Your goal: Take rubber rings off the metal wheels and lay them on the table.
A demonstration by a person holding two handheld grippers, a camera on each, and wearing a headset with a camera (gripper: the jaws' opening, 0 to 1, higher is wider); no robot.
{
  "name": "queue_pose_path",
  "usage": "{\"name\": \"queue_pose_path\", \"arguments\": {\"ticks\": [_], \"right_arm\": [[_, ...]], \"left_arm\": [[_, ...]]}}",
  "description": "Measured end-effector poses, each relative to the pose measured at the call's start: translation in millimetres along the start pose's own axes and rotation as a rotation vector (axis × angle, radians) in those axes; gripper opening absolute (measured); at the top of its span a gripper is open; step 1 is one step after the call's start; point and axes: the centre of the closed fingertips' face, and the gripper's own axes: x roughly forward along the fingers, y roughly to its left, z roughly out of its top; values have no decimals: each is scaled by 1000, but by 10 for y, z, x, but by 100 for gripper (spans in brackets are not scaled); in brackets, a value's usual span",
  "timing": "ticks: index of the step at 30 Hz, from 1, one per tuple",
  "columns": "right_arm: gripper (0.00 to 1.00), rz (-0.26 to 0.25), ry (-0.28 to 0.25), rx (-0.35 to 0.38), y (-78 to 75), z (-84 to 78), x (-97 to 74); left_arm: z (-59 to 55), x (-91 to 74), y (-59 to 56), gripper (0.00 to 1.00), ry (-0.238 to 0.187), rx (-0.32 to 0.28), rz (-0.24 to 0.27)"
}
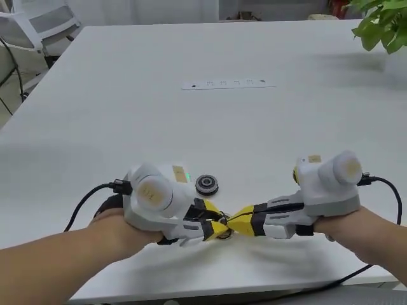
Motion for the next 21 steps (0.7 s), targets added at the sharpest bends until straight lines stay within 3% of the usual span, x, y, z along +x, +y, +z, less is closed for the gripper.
{"name": "queue_pose_path", "arguments": {"ticks": [6, 15, 21], "right_arm": [[0, -22, 20, -29, -52, -32, -13], [0, -26, 14, -40, -62, -14, -27], [0, -20, 6, -39, -54, 5, -33]], "left_arm": [[2, 1, 5, 13, -9, -23, -4], [1, -3, -2, 15, 11, -4, -12], [-24, -47, -67, 24, 22, 1, -51]]}}
